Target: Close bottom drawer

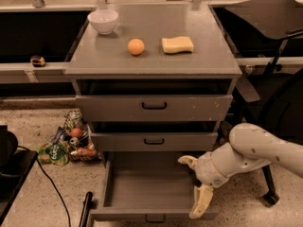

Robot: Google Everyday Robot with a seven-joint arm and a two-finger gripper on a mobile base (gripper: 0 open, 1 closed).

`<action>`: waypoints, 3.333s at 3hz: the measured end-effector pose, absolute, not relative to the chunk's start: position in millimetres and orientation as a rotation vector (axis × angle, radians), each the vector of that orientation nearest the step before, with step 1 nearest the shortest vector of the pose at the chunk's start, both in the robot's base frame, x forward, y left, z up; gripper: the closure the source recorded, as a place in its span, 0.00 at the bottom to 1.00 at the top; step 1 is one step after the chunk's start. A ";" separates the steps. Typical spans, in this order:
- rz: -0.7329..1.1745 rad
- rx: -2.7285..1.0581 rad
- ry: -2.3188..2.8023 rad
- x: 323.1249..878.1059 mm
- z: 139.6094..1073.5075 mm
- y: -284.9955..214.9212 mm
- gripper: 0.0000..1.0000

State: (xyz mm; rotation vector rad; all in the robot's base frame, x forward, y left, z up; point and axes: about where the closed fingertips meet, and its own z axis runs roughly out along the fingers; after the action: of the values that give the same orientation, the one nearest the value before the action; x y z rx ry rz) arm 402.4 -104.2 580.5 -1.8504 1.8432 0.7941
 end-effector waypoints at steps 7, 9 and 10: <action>1.004 -2.009 1.605 422.6 312.2 -108.5 0.41; 1.037 -1.982 1.691 402.7 243.7 -135.7 0.88; 1.044 -1.980 1.693 400.3 240.8 -135.1 1.00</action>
Offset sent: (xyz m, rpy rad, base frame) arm 0.0231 -0.0020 -0.1917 0.1001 0.0961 0.1518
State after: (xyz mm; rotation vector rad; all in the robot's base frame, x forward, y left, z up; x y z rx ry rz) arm 400.3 -135.1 240.8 -1.9797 1.6932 1.0441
